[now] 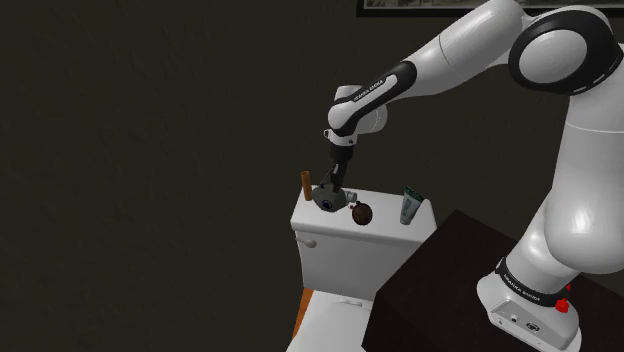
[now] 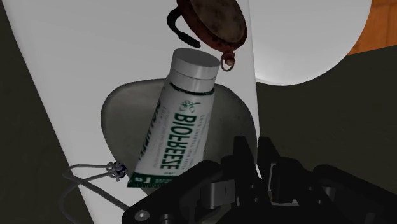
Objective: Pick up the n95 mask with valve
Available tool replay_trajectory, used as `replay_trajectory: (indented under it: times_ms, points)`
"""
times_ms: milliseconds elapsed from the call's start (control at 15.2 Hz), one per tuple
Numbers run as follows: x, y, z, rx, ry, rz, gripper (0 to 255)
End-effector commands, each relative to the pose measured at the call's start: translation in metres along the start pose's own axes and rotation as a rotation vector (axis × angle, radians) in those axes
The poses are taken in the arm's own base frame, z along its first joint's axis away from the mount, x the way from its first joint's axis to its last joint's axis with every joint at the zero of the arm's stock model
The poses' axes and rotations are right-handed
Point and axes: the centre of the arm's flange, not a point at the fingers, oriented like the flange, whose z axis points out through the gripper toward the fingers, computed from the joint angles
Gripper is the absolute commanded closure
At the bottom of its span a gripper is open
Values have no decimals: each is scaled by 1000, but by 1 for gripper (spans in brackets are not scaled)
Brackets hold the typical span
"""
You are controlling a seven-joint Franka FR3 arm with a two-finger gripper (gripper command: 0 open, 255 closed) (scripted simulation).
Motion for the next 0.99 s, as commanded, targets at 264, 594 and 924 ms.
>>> replay_trajectory:
  times_ms: [264,594,924]
  points:
    - [0,-1,-5,0,0,0,255]
    - [0,-8,-30,0,0,0,255]
    - [0,-16,-56,0,0,0,255]
